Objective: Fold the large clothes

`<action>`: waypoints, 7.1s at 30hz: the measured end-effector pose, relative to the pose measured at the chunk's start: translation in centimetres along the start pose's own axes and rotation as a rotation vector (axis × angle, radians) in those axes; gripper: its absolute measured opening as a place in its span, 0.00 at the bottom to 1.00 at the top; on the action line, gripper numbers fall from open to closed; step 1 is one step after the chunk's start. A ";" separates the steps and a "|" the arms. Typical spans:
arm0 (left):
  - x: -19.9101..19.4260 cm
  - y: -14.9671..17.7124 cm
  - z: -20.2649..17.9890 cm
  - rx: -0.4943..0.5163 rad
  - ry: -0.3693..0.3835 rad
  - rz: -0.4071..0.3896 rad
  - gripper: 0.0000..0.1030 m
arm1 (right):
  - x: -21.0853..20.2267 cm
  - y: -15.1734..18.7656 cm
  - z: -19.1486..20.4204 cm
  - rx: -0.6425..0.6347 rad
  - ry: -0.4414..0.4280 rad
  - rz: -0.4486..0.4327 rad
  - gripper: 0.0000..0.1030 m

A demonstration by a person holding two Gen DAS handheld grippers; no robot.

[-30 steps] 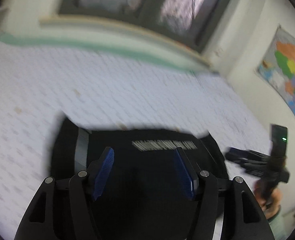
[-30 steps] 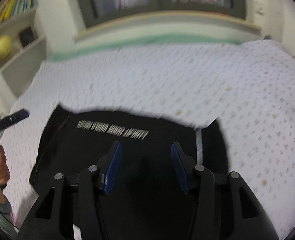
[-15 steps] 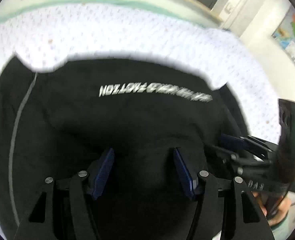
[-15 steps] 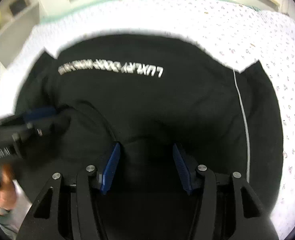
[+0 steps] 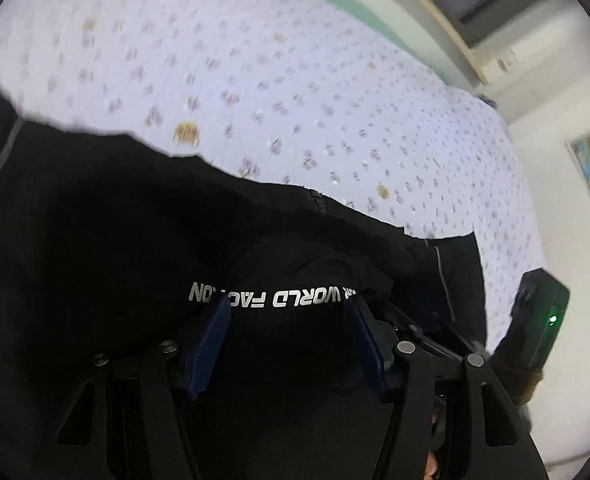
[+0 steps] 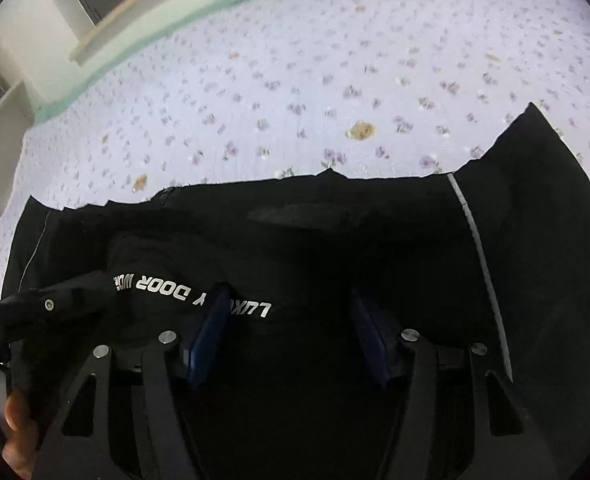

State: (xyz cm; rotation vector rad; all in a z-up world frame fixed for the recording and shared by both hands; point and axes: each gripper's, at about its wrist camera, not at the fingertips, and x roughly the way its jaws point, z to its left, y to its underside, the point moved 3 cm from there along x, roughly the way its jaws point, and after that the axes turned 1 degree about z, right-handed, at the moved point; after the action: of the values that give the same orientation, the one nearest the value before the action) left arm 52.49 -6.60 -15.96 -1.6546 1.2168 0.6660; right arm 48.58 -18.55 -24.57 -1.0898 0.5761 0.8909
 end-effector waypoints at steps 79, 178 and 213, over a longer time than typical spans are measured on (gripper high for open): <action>-11.6 7.8 16.2 -0.101 0.231 -0.157 0.47 | -6.5 6.7 -14.2 0.151 -0.499 0.032 0.50; -36.8 39.1 -7.3 0.242 -0.419 -0.688 0.83 | -38.6 29.3 9.2 -0.145 0.106 -0.335 0.89; -29.6 41.4 -5.1 0.227 -0.494 -0.503 0.83 | -33.3 32.5 7.9 -0.123 0.142 -0.211 0.89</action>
State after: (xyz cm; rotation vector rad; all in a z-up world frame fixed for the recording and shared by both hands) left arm 2.91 -1.48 -4.32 -1.4116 0.4753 0.5471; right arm 3.15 -16.04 -12.09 -1.3078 0.5169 0.6751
